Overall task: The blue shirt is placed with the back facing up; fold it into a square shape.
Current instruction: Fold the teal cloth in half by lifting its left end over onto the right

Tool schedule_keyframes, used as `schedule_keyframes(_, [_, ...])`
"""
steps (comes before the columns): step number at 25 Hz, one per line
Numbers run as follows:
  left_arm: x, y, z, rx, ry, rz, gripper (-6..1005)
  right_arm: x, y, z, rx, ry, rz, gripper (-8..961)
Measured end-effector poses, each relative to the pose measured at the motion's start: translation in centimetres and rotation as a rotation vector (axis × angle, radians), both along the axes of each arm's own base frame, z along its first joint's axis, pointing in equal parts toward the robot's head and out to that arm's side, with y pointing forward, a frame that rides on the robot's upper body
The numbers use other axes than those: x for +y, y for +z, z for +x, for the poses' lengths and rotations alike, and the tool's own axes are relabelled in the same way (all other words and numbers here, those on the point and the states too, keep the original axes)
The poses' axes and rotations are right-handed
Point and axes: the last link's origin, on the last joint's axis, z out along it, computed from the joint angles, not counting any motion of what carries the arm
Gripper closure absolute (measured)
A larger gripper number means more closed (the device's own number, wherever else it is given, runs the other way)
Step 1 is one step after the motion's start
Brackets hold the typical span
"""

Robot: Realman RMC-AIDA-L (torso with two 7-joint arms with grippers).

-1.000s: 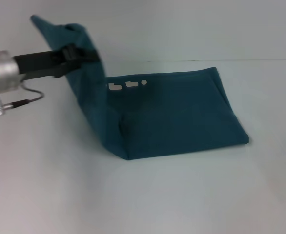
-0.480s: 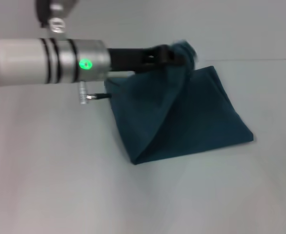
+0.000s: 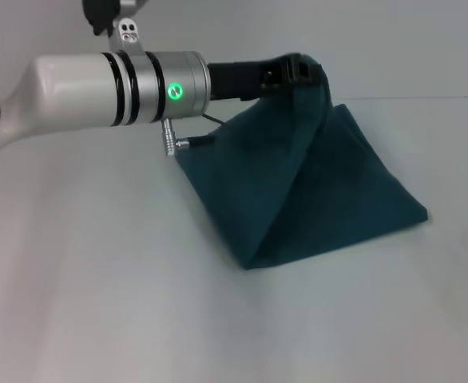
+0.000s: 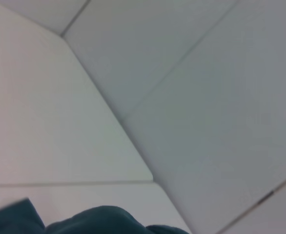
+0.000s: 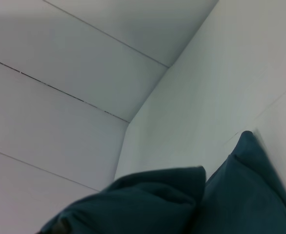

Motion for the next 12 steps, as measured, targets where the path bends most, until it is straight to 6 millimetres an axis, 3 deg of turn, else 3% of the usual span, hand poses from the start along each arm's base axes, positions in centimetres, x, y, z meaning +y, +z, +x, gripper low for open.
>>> schedule_keyframes(5, [0.2,-0.8,-0.3,0.021,0.022,0.027,972,0.0,-0.1,0.0,0.002,-0.001,0.000,145])
schedule_keyframes(12, [-0.2,-3.5,1.4,0.104,-0.074,-0.017,968,0.2,-0.1,-0.2,0.002,0.001,0.000,144])
